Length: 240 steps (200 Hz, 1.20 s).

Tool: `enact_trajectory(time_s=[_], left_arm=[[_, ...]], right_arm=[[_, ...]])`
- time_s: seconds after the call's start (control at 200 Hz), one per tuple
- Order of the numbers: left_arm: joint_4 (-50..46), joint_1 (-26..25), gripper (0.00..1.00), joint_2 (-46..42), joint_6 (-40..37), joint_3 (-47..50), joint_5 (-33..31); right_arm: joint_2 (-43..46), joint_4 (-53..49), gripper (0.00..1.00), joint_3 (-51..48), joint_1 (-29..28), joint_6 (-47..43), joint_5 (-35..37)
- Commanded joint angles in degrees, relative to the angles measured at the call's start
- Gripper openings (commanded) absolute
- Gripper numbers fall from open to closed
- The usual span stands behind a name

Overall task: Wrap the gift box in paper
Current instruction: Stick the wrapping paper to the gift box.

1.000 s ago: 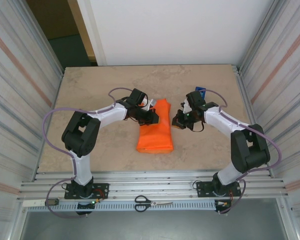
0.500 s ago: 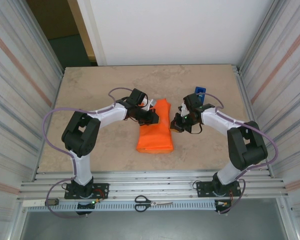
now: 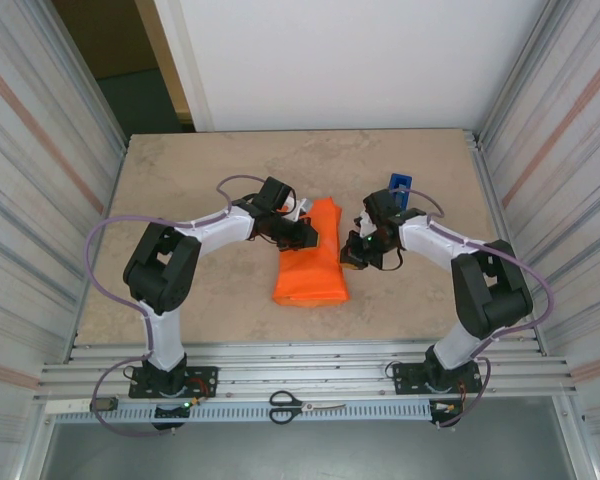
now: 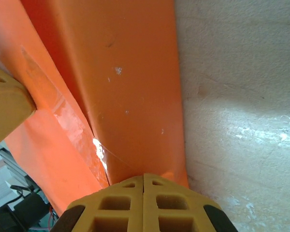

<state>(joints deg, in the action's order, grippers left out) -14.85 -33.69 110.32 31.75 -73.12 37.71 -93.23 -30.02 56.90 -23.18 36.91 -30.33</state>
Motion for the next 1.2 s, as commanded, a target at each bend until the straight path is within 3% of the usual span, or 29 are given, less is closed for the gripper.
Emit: enact_trajectory(time_s=[0.0,0.215,0.596,0.897,1.102,1.197], left_arm=[[-7.0,-0.5,0.00,6.1,-2.0,4.0,-7.6],[-7.0,-0.5,0.00,6.0,-2.2,3.9,-7.5],[-6.8,-0.4,0.00,5.9,-1.9,3.9,-7.5],[-8.9,-0.3,0.00,5.3,-2.6,0.1,-7.0],[-10.7,0.1,0.00,3.4,-3.0,-3.8,-6.5],[-11.9,0.3,0.03,2.7,-3.5,-6.3,-6.3]], right_arm=[[0.3,-2.1,0.00,2.3,-0.3,-1.2,2.0],[2.0,-5.2,0.00,4.3,2.3,-2.7,3.7],[-4.5,0.5,0.00,7.0,-0.2,0.4,-0.9],[4.4,0.8,0.04,3.5,2.8,-0.3,3.5],[6.4,2.9,0.34,0.0,3.6,0.2,2.5],[6.2,3.4,0.44,-1.0,3.6,0.4,2.3]])
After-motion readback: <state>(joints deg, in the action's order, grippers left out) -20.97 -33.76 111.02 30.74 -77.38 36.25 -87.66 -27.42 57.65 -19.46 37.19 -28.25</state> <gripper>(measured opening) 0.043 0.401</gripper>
